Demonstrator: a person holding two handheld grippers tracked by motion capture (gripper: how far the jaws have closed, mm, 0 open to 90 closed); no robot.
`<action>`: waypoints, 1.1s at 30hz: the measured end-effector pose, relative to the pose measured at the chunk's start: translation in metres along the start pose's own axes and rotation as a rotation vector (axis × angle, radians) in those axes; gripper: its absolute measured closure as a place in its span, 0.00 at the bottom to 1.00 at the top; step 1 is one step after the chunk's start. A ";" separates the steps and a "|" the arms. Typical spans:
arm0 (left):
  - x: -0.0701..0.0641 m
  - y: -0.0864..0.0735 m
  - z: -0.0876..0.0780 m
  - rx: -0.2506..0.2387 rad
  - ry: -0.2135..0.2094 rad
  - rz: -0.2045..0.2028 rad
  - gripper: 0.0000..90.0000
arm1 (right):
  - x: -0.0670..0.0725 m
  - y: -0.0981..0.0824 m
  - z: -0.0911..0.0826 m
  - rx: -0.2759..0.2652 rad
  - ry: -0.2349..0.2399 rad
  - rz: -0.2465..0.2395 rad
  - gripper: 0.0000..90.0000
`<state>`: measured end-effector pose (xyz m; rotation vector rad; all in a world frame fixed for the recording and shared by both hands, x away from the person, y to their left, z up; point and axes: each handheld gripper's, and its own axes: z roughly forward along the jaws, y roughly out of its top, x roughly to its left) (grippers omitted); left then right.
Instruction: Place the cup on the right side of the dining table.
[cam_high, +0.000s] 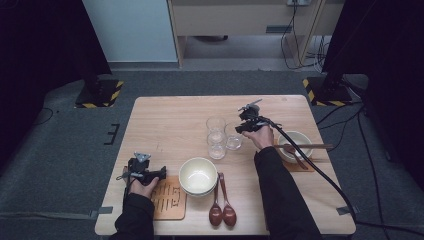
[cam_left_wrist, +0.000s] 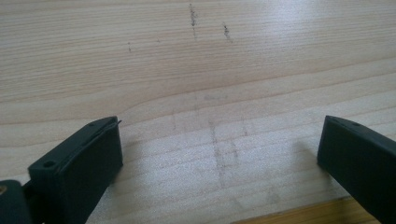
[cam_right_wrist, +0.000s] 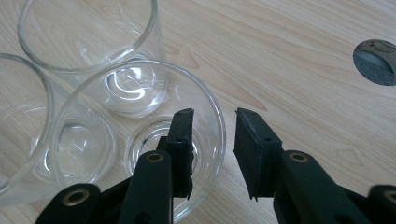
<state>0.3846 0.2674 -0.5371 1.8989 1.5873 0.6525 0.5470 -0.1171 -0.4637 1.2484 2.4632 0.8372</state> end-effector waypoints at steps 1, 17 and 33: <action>0.000 0.000 0.000 0.000 0.000 0.000 0.00 | -0.001 0.000 0.001 0.003 -0.001 -0.004 0.77; 0.000 0.000 0.000 0.000 0.000 0.000 0.00 | -0.001 0.001 0.006 0.031 0.026 -0.004 0.90; 0.000 0.000 0.000 0.000 0.000 0.000 0.00 | -0.002 0.003 0.006 0.054 0.044 -0.006 0.90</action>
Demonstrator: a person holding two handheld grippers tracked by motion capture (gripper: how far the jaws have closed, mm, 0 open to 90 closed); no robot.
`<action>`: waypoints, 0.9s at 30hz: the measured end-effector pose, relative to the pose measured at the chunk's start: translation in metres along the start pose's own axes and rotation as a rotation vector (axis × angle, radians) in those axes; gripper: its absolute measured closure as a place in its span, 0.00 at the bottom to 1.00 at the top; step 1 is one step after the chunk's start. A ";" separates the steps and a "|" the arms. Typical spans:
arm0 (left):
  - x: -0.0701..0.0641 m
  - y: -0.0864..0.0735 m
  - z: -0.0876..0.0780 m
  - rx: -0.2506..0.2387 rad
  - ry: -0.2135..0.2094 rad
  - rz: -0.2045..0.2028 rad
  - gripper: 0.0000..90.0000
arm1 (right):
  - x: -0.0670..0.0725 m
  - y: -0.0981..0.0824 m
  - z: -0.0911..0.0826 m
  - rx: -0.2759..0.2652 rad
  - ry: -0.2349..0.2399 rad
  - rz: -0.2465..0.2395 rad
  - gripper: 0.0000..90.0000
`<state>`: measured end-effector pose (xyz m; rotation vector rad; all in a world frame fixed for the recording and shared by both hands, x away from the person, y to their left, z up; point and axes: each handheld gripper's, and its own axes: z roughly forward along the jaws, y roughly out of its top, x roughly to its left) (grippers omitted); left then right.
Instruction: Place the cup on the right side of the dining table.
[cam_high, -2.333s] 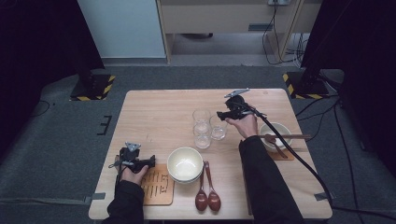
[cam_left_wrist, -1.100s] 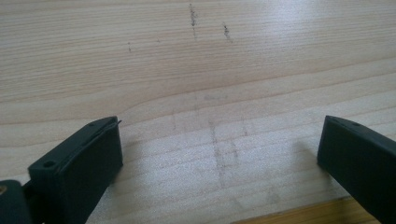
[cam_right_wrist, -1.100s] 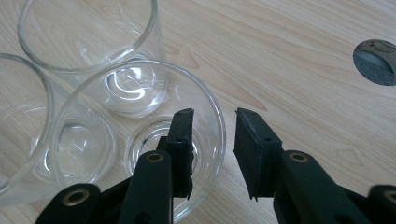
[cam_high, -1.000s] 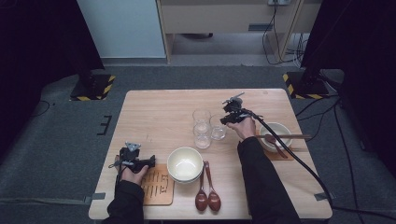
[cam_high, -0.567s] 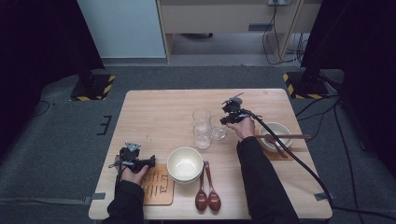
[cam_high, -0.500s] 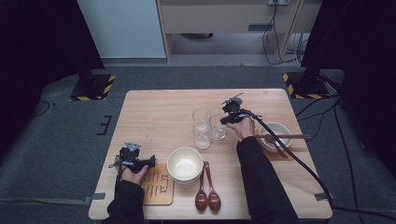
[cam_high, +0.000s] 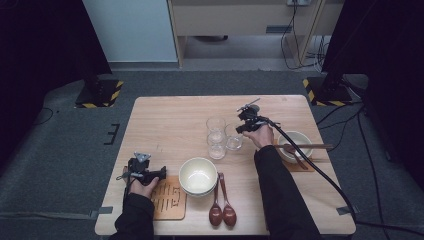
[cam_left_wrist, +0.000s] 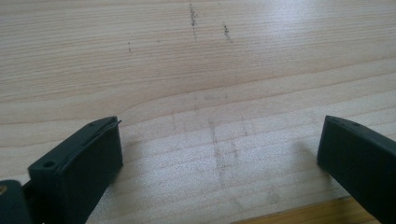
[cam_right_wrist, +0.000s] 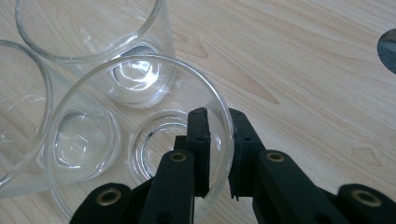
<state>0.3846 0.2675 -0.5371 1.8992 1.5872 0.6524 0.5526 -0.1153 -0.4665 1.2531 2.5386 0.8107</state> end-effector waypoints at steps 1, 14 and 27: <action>0.000 0.000 0.000 0.000 0.000 0.000 0.00 | 0.000 0.000 0.000 0.002 0.003 -0.003 0.91; 0.000 0.000 0.000 0.000 0.000 0.000 0.00 | -0.003 -0.004 -0.006 -0.001 0.019 0.002 0.92; 0.000 0.000 0.000 0.000 0.000 0.000 0.00 | -0.002 -0.005 -0.018 -0.039 0.032 -0.011 0.92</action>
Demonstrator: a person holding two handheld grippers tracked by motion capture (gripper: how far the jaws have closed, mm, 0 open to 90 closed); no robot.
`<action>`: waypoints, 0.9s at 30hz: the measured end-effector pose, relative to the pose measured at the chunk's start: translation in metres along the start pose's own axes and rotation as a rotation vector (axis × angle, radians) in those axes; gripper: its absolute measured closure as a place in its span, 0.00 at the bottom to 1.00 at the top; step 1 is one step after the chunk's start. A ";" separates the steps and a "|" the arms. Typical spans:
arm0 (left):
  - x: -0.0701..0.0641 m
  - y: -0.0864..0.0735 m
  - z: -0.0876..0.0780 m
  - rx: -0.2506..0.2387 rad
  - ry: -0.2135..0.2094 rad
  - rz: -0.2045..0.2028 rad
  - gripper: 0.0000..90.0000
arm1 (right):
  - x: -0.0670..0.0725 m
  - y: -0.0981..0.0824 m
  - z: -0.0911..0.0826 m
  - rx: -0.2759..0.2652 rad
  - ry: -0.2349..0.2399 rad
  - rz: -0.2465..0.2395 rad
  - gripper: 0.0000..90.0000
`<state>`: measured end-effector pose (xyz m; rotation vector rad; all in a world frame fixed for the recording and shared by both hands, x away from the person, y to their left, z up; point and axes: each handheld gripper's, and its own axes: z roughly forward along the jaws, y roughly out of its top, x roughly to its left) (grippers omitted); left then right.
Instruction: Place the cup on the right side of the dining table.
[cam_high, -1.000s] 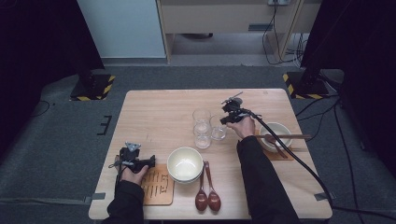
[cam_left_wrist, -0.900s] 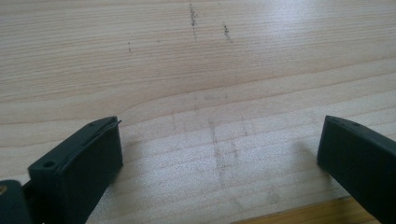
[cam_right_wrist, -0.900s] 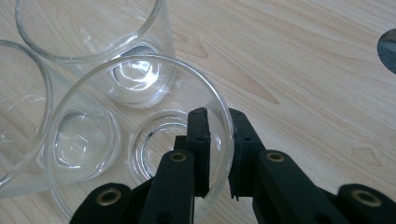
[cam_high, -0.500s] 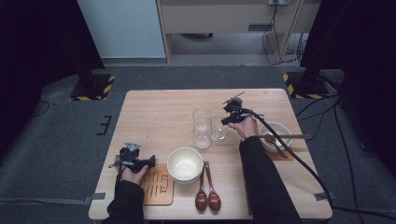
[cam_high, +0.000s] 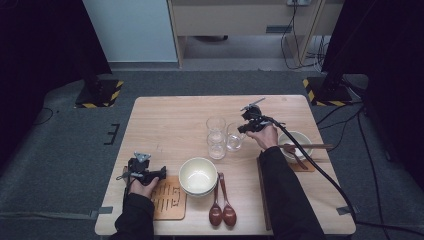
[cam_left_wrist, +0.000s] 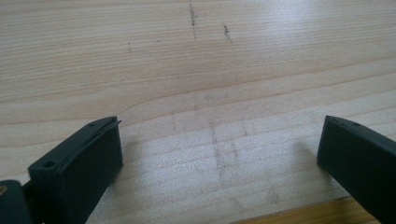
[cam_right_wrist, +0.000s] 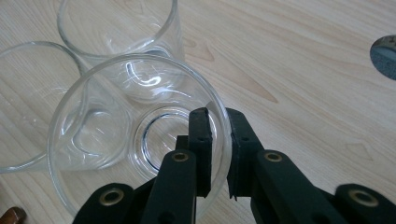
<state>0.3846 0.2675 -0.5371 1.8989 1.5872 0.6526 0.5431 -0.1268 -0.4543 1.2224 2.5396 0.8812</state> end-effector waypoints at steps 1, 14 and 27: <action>0.000 0.000 0.000 0.000 0.000 0.000 0.00 | 0.000 0.000 -0.001 -0.008 0.000 -0.002 0.92; 0.000 0.000 0.000 0.000 0.000 0.000 0.00 | -0.002 0.004 -0.023 -0.084 -0.007 -0.011 0.92; 0.000 0.000 0.000 0.000 0.000 0.000 0.00 | -0.018 0.000 -0.045 -0.138 -0.032 0.019 0.93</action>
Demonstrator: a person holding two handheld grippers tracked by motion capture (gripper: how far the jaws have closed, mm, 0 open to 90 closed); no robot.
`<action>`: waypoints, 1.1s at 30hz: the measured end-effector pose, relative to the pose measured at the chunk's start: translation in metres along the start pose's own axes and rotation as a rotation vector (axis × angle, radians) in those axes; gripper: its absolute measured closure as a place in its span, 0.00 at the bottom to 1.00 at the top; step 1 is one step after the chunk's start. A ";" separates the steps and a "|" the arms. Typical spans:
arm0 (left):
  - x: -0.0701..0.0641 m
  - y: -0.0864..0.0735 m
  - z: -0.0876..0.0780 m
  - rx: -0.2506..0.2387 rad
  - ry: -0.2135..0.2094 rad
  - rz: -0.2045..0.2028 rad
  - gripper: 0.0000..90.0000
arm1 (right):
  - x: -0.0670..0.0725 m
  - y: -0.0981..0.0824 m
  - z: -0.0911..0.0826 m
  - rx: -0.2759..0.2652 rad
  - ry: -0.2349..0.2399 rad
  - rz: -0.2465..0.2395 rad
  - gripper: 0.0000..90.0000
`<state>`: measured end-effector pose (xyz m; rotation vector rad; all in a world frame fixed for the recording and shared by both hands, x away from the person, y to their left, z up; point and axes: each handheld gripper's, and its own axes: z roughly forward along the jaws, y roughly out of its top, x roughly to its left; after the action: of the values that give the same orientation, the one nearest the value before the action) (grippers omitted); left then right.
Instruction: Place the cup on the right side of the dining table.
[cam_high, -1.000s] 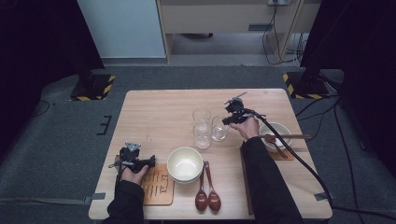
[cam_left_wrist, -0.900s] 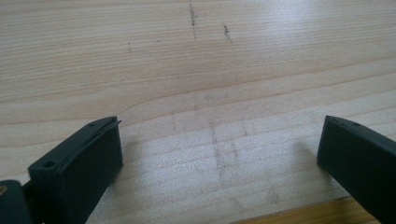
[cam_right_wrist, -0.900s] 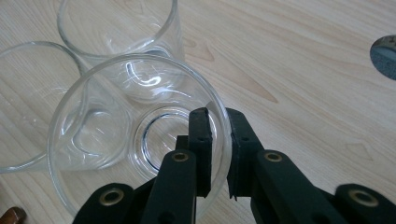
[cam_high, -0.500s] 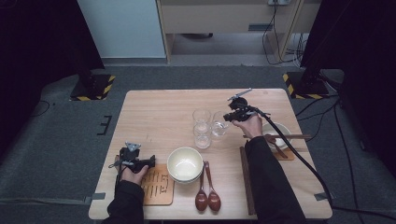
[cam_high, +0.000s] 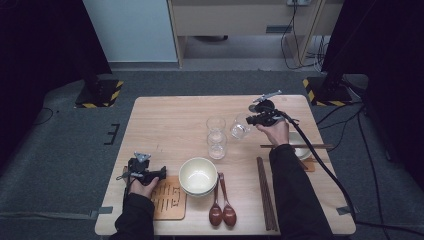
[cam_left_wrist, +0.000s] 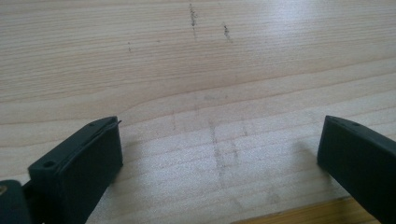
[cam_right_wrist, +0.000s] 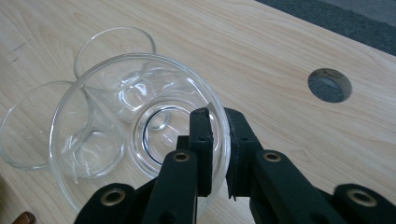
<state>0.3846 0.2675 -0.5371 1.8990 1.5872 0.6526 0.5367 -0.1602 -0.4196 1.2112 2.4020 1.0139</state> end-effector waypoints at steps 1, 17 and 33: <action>0.000 0.000 0.000 0.000 0.000 0.000 0.00 | -0.001 -0.001 -0.001 -0.001 -0.003 0.002 0.93; 0.000 0.000 0.000 0.000 0.000 0.000 0.00 | -0.023 -0.012 -0.013 0.000 -0.047 0.035 0.93; 0.000 0.000 0.000 0.000 0.000 0.000 0.00 | -0.044 -0.025 -0.022 0.021 -0.095 0.067 0.93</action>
<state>0.3846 0.2674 -0.5371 1.8989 1.5872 0.6525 0.5375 -0.2151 -0.4248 1.3250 2.3188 0.9303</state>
